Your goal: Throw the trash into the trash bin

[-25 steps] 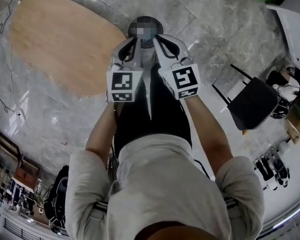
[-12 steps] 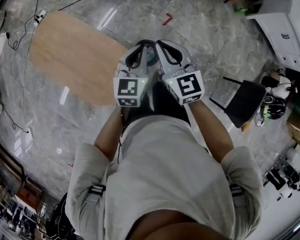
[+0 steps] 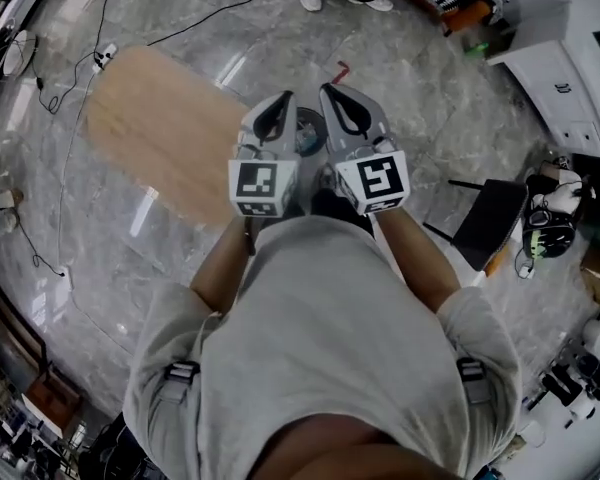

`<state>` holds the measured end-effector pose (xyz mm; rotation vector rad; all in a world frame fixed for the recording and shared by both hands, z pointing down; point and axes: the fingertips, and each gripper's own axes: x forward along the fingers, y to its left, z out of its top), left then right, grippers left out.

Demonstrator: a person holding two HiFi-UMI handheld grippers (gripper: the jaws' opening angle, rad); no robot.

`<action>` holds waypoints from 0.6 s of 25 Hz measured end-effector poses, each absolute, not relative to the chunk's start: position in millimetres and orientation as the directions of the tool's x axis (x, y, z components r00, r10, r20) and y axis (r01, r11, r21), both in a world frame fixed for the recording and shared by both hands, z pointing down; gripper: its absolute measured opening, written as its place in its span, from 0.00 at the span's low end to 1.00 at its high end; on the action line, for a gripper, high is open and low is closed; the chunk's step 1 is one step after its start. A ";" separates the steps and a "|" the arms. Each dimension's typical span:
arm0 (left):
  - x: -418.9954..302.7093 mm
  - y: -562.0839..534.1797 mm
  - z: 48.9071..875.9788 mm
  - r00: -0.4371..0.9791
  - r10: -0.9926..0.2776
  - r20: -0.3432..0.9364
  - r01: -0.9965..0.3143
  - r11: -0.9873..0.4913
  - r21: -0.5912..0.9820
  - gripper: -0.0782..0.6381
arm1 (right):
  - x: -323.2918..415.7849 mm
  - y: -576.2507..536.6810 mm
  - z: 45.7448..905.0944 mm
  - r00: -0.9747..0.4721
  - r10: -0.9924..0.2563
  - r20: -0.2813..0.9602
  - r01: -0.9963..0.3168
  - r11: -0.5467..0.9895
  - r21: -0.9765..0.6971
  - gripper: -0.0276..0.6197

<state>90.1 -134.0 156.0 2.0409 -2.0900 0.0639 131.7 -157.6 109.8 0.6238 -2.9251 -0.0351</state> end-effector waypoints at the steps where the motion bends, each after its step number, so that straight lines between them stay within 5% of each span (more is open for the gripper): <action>1: 89.8 -131.9 151.5 -0.014 -0.984 0.177 -0.993 0.035 0.117 0.13 | 132.2 -154.9 105.6 -0.902 -0.410 0.131 -0.407 0.912 0.055 0.05; 15: 79.2 -103.7 136.9 -0.092 -0.983 0.157 -0.986 0.112 0.126 0.13 | 118.8 -126.8 102.3 -0.928 -0.347 0.134 -0.348 0.937 0.011 0.05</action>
